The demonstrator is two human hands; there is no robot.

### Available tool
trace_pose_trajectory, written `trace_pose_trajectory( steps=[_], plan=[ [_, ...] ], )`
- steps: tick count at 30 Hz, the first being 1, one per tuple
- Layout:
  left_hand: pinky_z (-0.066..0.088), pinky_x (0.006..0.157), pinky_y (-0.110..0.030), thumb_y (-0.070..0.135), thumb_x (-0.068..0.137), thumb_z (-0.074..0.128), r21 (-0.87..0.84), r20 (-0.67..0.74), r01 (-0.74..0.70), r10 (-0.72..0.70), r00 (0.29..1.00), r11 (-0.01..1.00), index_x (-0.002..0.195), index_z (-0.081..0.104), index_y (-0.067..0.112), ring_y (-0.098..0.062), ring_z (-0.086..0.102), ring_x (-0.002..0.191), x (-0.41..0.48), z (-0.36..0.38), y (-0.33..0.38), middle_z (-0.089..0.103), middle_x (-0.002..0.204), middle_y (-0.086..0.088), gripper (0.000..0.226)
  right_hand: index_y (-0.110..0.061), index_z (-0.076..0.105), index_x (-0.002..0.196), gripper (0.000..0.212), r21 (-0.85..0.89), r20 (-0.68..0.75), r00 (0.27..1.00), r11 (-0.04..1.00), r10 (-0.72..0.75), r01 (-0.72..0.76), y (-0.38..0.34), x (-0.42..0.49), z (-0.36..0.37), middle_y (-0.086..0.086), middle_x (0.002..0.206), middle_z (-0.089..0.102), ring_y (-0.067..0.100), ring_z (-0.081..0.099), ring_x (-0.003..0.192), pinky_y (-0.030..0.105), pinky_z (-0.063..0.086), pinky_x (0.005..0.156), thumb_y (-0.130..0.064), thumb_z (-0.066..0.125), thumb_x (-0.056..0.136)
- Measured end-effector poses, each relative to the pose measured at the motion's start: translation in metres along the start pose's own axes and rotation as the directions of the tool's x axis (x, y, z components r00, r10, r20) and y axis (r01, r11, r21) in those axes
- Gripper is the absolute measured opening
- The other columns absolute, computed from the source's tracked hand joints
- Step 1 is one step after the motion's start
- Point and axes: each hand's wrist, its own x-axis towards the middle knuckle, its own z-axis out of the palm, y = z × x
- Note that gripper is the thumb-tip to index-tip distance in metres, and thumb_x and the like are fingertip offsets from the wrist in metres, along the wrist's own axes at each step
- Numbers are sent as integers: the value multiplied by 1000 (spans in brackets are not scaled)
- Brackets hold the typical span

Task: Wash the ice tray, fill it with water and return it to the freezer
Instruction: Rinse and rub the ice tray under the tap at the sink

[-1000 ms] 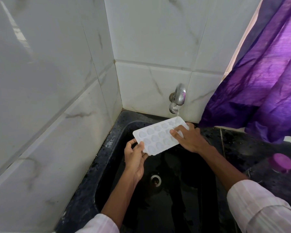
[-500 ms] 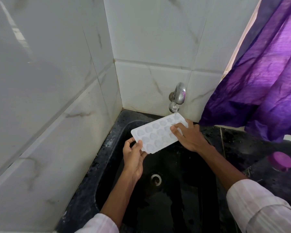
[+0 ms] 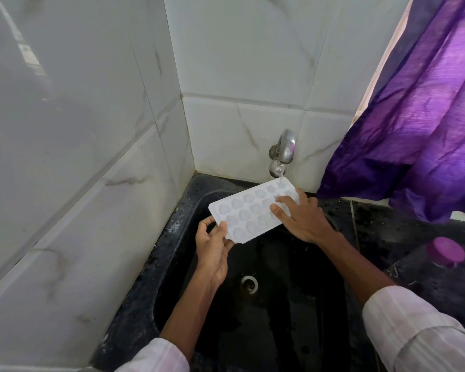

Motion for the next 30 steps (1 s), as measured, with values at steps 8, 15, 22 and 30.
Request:
trace_pose_trajectory(
  steps=[8,15,22,30],
  plan=[
    [61,68,-30,2,101,52,18,-5,-9,9,1000,1000,124,49,9,-23,70,99,-1,-2,2,72,105,-6,25,-46,40,137,58,-6,-10,1000,1000,-2,2,1,0,2,5,159,15,39,24,137,56,23,113,-76,24,90],
    [62,71,-31,2,101,52,-5,0,-8,8,1000,1000,122,50,11,-23,70,101,-5,-2,0,71,105,-5,22,-40,44,135,58,-4,-97,995,1000,8,-8,-6,1,5,6,157,19,40,29,134,55,27,112,-73,25,91],
    [61,68,-30,2,101,51,1,1,-18,18,1000,1000,117,50,12,-21,71,98,-4,-6,0,72,106,-7,19,-48,38,140,54,19,-38,999,1000,-10,11,-3,-2,8,4,159,13,38,23,136,53,22,114,-72,28,92],
    [60,67,-30,2,101,52,-8,2,-11,11,1000,1000,116,50,12,-21,71,97,-4,-9,-4,73,105,-6,19,-35,41,138,51,111,-43,998,992,-50,55,2,-3,12,5,155,22,41,26,138,55,34,110,-63,38,96]
  ],
)
